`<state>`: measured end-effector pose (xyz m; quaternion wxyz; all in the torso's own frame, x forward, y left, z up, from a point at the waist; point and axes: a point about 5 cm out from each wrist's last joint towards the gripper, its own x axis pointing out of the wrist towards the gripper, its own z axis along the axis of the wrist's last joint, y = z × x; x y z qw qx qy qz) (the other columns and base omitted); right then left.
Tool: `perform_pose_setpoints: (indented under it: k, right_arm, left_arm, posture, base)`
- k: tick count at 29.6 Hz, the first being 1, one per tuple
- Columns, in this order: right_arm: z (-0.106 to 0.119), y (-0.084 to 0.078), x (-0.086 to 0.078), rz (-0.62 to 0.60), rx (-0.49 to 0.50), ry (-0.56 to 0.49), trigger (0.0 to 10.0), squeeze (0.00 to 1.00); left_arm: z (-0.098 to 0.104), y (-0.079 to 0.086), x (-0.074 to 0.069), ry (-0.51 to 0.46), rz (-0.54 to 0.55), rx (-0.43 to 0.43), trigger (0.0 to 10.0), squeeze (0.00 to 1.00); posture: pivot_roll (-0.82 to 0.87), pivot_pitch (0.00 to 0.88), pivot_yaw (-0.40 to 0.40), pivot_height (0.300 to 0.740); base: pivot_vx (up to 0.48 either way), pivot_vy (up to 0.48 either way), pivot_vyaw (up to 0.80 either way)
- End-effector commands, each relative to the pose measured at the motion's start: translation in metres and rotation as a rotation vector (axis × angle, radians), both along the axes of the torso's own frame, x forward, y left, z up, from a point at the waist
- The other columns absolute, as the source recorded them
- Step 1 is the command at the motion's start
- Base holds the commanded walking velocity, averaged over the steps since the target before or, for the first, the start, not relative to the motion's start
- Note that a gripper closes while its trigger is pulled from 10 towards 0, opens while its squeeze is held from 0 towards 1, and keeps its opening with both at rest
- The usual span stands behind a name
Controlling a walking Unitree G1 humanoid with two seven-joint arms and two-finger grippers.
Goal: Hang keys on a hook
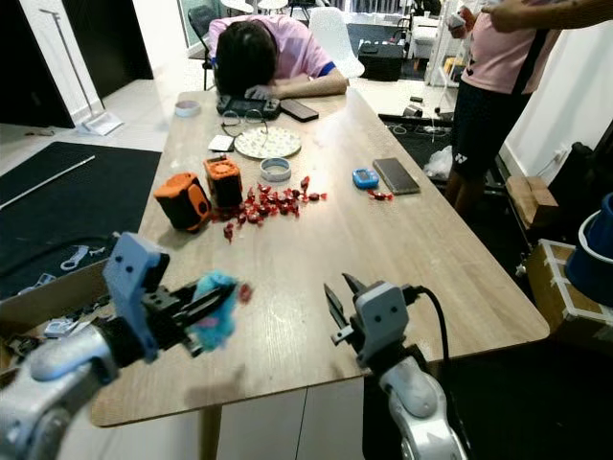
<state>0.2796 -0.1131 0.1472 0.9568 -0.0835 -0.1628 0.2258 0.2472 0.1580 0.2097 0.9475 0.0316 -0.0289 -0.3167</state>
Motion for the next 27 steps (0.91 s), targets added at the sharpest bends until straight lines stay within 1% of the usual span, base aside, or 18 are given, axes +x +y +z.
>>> perform_pose_setpoints:
  k: [1, 2, 3, 4, 5, 7, 8, 9, 10, 11, 12, 13, 14, 15, 17, 19, 22, 27]
  right_arm:
    - [-0.003, 0.001, 0.002, -0.015, 0.019, 0.018, 10.0, 0.00]
    - [-0.003, 0.001, 0.002, -0.015, 0.019, 0.018, 10.0, 0.00]
    - [-0.001, 0.003, 0.004, -0.022, 0.034, 0.012, 10.0, 0.00]
    - [0.002, 0.004, 0.007, -0.037, 0.057, 0.006, 10.0, 0.00]
    - [0.002, 0.004, 0.007, -0.037, 0.057, 0.006, 10.0, 0.00]
    - [0.006, 0.005, 0.012, -0.062, 0.092, 0.001, 10.0, 0.00]
    - [0.006, 0.005, 0.012, -0.062, 0.092, 0.001, 10.0, 0.00]
    - [0.007, 0.005, 0.013, -0.070, 0.100, -0.001, 10.0, 0.00]
    - [0.006, 0.006, 0.013, -0.074, 0.106, 0.003, 10.0, 0.00]
    - [0.006, 0.006, 0.013, -0.074, 0.106, 0.003, 10.0, 0.00]
    - [0.005, 0.007, 0.012, -0.076, 0.109, 0.006, 10.0, 0.00]
    - [0.005, 0.007, 0.012, -0.076, 0.109, 0.006, 10.0, 0.00]
    - [0.003, 0.008, 0.011, -0.076, 0.110, 0.012, 10.0, 0.00]
    - [0.000, 0.008, 0.009, -0.075, 0.108, 0.019, 10.0, 0.00]
    - [-0.004, 0.007, 0.007, -0.075, 0.102, 0.030, 10.0, 0.00]
    - [-0.006, 0.006, 0.006, -0.079, 0.099, 0.035, 10.0, 0.00]
    - [-0.006, 0.005, 0.006, -0.082, 0.094, 0.035, 10.0, 0.00]
    - [-0.008, 0.004, 0.006, -0.087, 0.082, 0.035, 10.0, 0.00]
  left_arm:
    - [0.003, -0.012, -0.002, -0.030, 0.040, -0.038, 10.0, 0.00]
    - [0.003, -0.012, -0.002, -0.030, 0.040, -0.038, 10.0, 0.00]
    - [0.005, -0.018, -0.001, -0.048, 0.071, -0.044, 10.0, 0.00]
    - [0.003, -0.025, 0.002, -0.074, 0.123, -0.019, 10.0, 0.00]
    - [0.003, -0.025, 0.002, -0.074, 0.123, -0.019, 10.0, 0.00]
    - [-0.003, -0.032, 0.007, -0.122, 0.235, 0.040, 10.0, 0.00]
    - [-0.003, -0.032, 0.007, -0.122, 0.235, 0.040, 10.0, 0.00]
    - [-0.006, -0.033, 0.009, -0.140, 0.275, 0.062, 10.0, 0.00]
    - [-0.015, -0.035, 0.010, -0.146, 0.321, 0.080, 10.0, 0.00]
    - [-0.015, -0.035, 0.010, -0.146, 0.321, 0.080, 10.0, 0.00]
    - [-0.023, -0.037, 0.010, -0.155, 0.358, 0.100, 10.0, 0.00]
    - [-0.023, -0.037, 0.010, -0.155, 0.358, 0.100, 10.0, 0.00]
    - [-0.030, -0.038, 0.009, -0.159, 0.384, 0.117, 10.0, 0.00]
    - [-0.038, -0.038, 0.007, -0.152, 0.421, 0.132, 10.0, 0.00]
    - [-0.046, -0.033, 0.006, -0.147, 0.468, 0.163, 10.0, 0.00]
    - [-0.049, -0.030, 0.006, -0.136, 0.484, 0.166, 10.0, 0.00]
    - [-0.049, -0.030, 0.005, -0.132, 0.479, 0.160, 10.0, 0.00]
    - [-0.051, -0.033, 0.000, -0.122, 0.414, 0.167, 10.0, 0.00]
  posture:
    - [0.10, 0.120, -0.024, 0.740]
    - [0.10, 0.120, -0.024, 0.740]
    - [0.10, 0.120, -0.024, 0.740]
    - [0.10, 0.117, -0.026, 0.740]
    - [0.10, 0.117, -0.026, 0.740]
    - [0.10, 0.114, -0.027, 0.740]
    - [0.10, 0.114, -0.027, 0.740]
    - [0.10, 0.113, -0.028, 0.740]
    - [0.10, 0.109, -0.029, 0.740]
    - [0.10, 0.109, -0.029, 0.740]
    - [0.10, 0.107, -0.029, 0.740]
    - [0.10, 0.107, -0.029, 0.740]
    - [0.09, 0.105, -0.030, 0.740]
    - [0.09, 0.105, -0.031, 0.740]
    - [0.09, 0.104, -0.032, 0.740]
    - [0.09, 0.103, -0.034, 0.740]
    - [0.10, 0.102, -0.035, 0.740]
    - [0.10, 0.098, -0.039, 0.740]
  base:
    - [0.000, 0.000, 0.00]
    - [0.000, 0.000, 0.00]
    - [0.000, 0.000, 0.00]
    - [0.000, 0.000, 0.00]
    - [0.000, 0.000, 0.00]
    - [0.000, 0.000, 0.00]
    - [0.000, 0.000, 0.00]
    - [0.000, 0.000, 0.00]
    - [0.000, 0.000, 0.00]
    - [0.000, 0.000, 0.00]
    - [0.000, 0.000, 0.00]
    - [0.000, 0.000, 0.00]
    - [0.000, 0.000, 0.00]
    - [0.000, 0.000, 0.00]
    - [0.000, 0.000, 0.00]
    - [0.000, 0.000, 0.00]
    - [0.000, 0.000, 0.00]
    - [0.000, 0.000, 0.00]
